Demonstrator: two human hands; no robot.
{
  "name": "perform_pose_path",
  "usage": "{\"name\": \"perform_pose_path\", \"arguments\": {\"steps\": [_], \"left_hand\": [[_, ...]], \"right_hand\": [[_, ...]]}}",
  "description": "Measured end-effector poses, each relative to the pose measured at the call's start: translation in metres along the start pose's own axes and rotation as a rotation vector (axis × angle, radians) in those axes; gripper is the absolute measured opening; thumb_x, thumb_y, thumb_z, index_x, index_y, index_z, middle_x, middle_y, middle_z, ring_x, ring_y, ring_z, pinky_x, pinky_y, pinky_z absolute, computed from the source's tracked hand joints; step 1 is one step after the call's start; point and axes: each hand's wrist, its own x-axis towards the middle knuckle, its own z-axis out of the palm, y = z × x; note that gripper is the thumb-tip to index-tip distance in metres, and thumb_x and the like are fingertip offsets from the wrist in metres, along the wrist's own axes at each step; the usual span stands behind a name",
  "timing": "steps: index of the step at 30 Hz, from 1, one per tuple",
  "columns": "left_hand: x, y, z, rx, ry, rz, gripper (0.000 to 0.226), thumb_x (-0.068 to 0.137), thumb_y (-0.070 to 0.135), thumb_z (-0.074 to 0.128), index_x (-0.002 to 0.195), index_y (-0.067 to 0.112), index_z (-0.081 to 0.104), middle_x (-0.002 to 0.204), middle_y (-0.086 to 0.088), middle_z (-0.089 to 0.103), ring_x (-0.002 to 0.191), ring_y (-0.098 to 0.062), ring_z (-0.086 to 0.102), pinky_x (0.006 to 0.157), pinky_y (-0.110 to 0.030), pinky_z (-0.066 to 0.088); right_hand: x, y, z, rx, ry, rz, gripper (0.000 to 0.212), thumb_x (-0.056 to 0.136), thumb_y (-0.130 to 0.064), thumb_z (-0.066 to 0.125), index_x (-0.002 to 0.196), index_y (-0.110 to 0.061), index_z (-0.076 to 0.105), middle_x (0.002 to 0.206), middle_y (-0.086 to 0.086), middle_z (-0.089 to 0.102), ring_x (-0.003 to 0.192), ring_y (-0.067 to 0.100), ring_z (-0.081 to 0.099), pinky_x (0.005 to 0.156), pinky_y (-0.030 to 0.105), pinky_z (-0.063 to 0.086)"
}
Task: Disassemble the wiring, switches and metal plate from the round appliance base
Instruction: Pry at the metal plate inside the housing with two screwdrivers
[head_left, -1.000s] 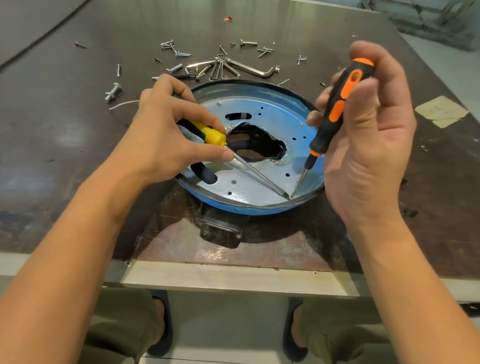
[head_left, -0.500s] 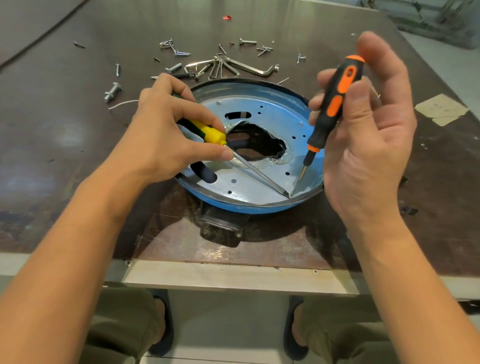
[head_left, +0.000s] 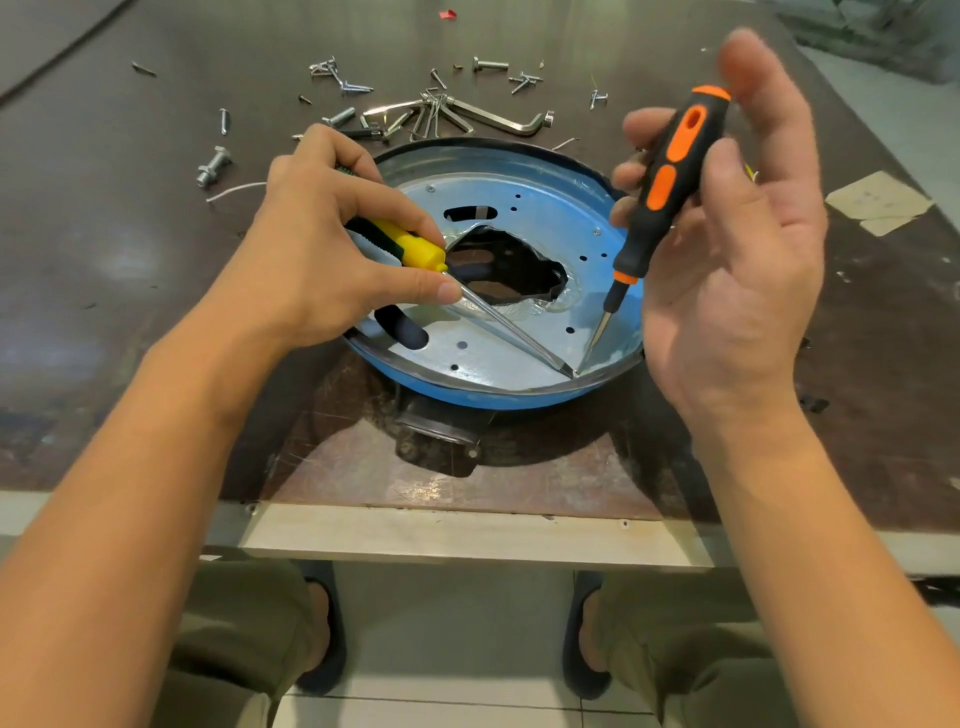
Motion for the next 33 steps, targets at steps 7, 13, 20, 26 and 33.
{"name": "perform_pose_path", "arguments": {"steps": [7, 13, 20, 26, 33], "left_hand": [[0.0006, 0.0004, 0.0000, 0.002, 0.004, -0.010, 0.039, 0.053, 0.054, 0.083, 0.088, 0.044, 0.070, 0.115, 0.002, 0.040, 0.115, -0.022, 0.041, 0.078, -0.014, 0.034], [0.0001, -0.0001, 0.0003, -0.006, 0.004, -0.007, 0.041, 0.050, 0.058, 0.081, 0.087, 0.045, 0.069, 0.113, 0.004, 0.039, 0.115, -0.021, 0.041, 0.080, -0.013, 0.034], [0.0006, -0.0006, -0.0005, -0.002, 0.007, -0.007, 0.041, 0.050, 0.057, 0.082, 0.087, 0.045, 0.070, 0.111, 0.005, 0.039, 0.114, -0.019, 0.041, 0.080, -0.012, 0.034], [0.0010, -0.0016, 0.0003, -0.001, 0.011, -0.011, 0.039, 0.052, 0.055, 0.084, 0.087, 0.044, 0.072, 0.111, 0.006, 0.039, 0.114, -0.016, 0.039, 0.079, -0.012, 0.033], [0.0007, -0.0005, 0.0006, -0.019, 0.008, -0.021, 0.042, 0.047, 0.060, 0.080, 0.085, 0.045, 0.071, 0.112, 0.007, 0.039, 0.113, -0.016, 0.039, 0.077, -0.012, 0.033]], "right_hand": [[0.0034, 0.0022, 0.0015, -0.041, 0.032, 0.012, 0.035, 0.095, 0.004, 0.063, 0.124, -0.007, 0.047, 0.102, 0.010, 0.050, 0.092, 0.029, 0.046, 0.089, 0.045, 0.038], [0.0021, -0.0002, -0.0011, 0.066, 0.069, 0.045, 0.031, 0.100, -0.002, 0.038, 0.129, -0.004, 0.049, 0.104, 0.018, 0.062, 0.083, 0.026, 0.061, 0.084, 0.039, 0.048], [0.0024, 0.0028, 0.0020, -0.077, 0.032, -0.005, 0.036, 0.100, 0.000, 0.052, 0.136, 0.001, 0.045, 0.103, 0.016, 0.049, 0.094, 0.033, 0.045, 0.084, 0.040, 0.044], [0.0027, 0.0019, 0.0002, -0.014, 0.058, 0.034, 0.028, 0.103, -0.009, 0.045, 0.129, -0.005, 0.051, 0.099, 0.009, 0.057, 0.089, 0.027, 0.053, 0.080, 0.038, 0.046], [0.0020, 0.0036, -0.0010, -0.035, -0.009, -0.010, 0.032, 0.108, -0.003, 0.034, 0.139, 0.001, 0.041, 0.103, 0.019, 0.057, 0.085, 0.027, 0.056, 0.084, 0.037, 0.048]]}}
